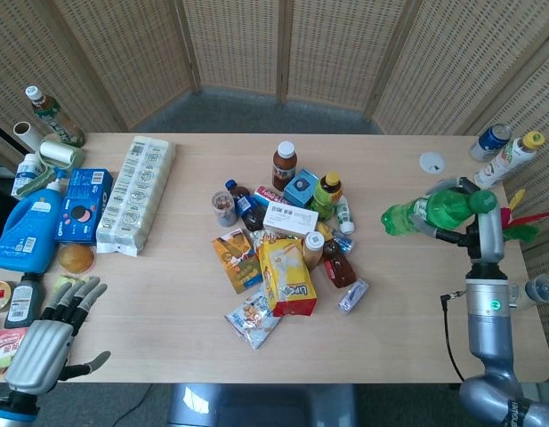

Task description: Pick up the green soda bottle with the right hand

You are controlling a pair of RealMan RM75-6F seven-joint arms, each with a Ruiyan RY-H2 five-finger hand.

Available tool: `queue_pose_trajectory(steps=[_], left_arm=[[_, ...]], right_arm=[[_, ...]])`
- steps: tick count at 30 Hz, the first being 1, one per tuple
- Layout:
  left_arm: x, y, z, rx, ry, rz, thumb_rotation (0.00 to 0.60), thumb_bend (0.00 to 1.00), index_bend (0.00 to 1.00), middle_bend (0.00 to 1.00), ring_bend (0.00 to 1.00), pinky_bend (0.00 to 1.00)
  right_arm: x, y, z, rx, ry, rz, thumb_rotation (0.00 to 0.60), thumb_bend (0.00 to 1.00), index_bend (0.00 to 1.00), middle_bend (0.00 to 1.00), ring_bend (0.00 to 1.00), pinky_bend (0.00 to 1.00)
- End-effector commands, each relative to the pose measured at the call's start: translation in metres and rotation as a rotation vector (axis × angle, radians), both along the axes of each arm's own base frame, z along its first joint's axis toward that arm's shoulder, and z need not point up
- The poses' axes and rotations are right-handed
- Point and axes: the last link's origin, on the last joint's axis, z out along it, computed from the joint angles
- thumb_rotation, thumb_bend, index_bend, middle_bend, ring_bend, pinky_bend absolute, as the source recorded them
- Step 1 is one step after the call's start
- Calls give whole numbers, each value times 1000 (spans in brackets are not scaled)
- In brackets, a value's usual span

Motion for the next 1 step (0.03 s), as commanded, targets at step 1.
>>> queue_pose_trajectory(steps=[1], left_arm=[[-1,-1,1,2,-1,0,600,222,80,36,0,0]], right_arm=[[2,4,5,-13,6,-1,600,0,644,928,741,806]])
